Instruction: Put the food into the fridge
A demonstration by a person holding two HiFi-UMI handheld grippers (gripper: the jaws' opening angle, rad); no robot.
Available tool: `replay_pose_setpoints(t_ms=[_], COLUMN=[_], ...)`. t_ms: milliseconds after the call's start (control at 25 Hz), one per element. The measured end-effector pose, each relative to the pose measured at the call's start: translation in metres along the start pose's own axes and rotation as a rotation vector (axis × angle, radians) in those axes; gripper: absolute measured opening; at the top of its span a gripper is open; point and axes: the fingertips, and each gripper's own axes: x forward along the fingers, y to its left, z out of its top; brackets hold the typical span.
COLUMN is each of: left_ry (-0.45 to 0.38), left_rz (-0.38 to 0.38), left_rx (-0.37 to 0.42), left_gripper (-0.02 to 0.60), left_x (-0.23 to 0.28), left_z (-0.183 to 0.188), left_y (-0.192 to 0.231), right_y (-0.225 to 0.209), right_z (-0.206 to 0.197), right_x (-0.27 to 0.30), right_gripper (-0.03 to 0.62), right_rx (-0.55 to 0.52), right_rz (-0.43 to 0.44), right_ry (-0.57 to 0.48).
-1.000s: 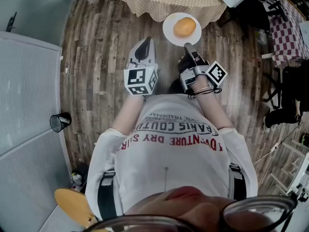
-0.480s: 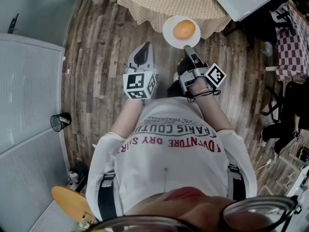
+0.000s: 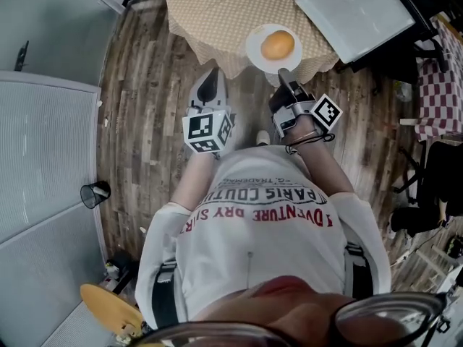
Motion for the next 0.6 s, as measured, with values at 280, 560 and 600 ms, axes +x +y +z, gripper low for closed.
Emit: replay_pose_setpoints(t_ms=[280, 560, 600], left_ry=[0.003, 0.034, 0.037], left_rz=[0.053, 0.047, 0.038], left_rx=[-0.022, -0.036, -0.035], left_gripper=[0.028, 0.028, 0.028], left_x=[0.041, 0.098, 0.108], left_z=[0.000, -0.001, 0.000], left_y=[0.002, 0.014, 0.017], right_y=[0.001, -0.006, -0.007], right_z=[0.040, 0.065, 0.068], right_x=[0.035, 0.077, 0.085], right_gripper=[0.031, 0.031, 0.031], right_rx=[0.002, 0.026, 0.026], right_rz=[0.010, 0.003, 0.002], right_ry=[0.023, 0.024, 0.017])
